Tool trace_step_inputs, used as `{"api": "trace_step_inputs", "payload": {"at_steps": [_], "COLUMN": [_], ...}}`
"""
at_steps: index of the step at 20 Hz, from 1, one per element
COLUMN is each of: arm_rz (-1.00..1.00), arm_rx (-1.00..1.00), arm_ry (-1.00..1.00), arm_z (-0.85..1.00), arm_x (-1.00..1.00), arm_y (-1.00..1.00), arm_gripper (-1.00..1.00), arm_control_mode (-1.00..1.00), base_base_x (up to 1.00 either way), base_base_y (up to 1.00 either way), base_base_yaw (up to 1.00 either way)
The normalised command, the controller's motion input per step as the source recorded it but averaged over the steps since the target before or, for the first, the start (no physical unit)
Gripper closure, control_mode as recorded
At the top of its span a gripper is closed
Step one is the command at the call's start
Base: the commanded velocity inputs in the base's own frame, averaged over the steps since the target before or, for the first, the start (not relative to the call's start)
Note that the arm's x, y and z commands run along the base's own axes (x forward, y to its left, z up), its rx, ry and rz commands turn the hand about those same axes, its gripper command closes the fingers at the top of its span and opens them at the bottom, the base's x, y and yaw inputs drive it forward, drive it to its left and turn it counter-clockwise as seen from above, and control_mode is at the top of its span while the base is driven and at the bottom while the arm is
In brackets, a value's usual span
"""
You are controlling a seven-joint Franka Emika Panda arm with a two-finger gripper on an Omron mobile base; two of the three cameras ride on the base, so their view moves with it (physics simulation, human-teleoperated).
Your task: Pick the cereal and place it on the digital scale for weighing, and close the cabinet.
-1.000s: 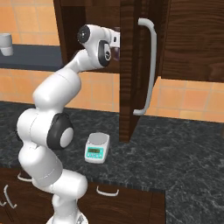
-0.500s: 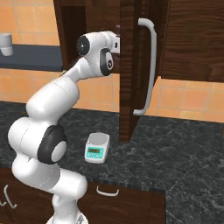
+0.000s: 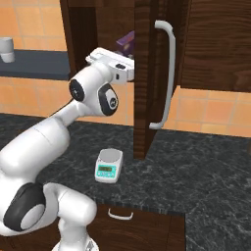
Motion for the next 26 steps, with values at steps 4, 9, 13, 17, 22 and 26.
{"api": "trace_step_inputs", "payload": {"at_steps": [4,9,13,17,22,26], "arm_rz": [0.0,0.31,0.46,0.32,0.17,0.17], "arm_rx": [0.01,0.0,-0.06,-0.13,-0.09,-0.11], "arm_ry": [-0.03,0.09,0.04,0.0,0.0,0.0], "arm_z": [-0.01,-0.23,-0.41,-0.27,-0.22,-0.44], "arm_x": [-1.0,-0.96,-0.57,-0.11,0.09,0.18], "arm_y": [0.88,0.41,0.25,0.11,0.02,0.02], "arm_gripper": [1.0,1.0,1.0,1.0,1.0,1.0], "arm_control_mode": [-1.0,-1.0,-1.0,-1.0,-1.0,-1.0], "base_base_x": [0.0,0.0,0.0,0.0,0.0,0.0], "base_base_y": [0.0,0.0,0.0,0.0,0.0,0.0], "base_base_yaw": [0.0,0.0,0.0,0.0,0.0,0.0]}}
